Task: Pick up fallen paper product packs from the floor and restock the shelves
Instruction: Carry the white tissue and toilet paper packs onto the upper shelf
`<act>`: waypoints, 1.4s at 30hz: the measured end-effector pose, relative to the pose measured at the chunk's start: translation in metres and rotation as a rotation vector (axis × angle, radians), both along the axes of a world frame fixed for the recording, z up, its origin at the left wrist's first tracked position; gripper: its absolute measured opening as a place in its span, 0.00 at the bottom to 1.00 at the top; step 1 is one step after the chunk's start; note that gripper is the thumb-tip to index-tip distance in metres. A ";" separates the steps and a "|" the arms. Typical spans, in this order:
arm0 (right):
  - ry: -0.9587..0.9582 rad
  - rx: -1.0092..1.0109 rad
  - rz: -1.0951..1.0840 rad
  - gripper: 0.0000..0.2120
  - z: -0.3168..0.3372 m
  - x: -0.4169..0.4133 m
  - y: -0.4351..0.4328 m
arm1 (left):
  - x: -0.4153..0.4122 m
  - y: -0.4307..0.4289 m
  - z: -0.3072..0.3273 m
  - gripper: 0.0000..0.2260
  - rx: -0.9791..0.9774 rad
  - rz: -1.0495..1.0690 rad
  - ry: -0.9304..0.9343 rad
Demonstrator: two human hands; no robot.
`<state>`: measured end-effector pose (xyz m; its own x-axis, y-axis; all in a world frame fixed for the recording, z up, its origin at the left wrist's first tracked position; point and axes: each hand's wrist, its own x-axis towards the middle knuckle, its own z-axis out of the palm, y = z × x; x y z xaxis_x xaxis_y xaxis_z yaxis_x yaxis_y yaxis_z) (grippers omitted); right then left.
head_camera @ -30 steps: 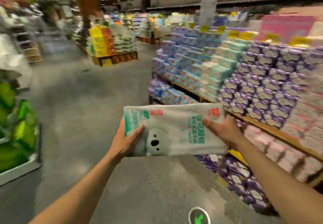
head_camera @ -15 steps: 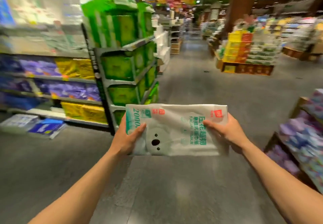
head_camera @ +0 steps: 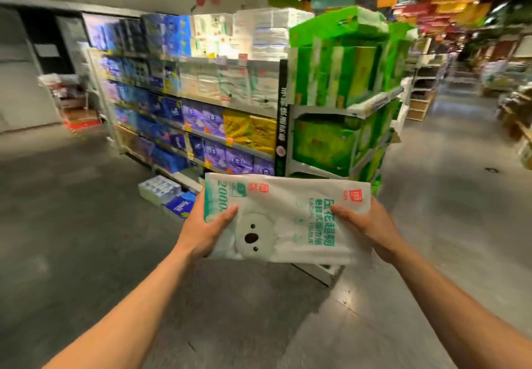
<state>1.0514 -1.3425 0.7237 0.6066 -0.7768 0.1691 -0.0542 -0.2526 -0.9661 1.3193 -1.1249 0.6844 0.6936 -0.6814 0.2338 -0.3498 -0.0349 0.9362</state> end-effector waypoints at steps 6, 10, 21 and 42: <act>0.001 -0.046 0.118 0.13 0.011 0.167 -0.084 | 0.145 -0.059 0.003 0.37 0.017 0.126 -0.009; -0.008 -0.069 0.207 0.11 0.004 0.290 -0.148 | 0.242 -0.106 0.001 0.36 0.030 0.208 -0.044; 0.024 -0.115 0.442 0.10 0.040 0.673 -0.265 | 0.541 -0.174 0.037 0.41 -0.036 0.502 0.009; -0.121 -0.146 0.246 0.11 0.087 1.257 -0.420 | 1.188 -0.356 0.108 0.36 -0.130 0.245 -0.125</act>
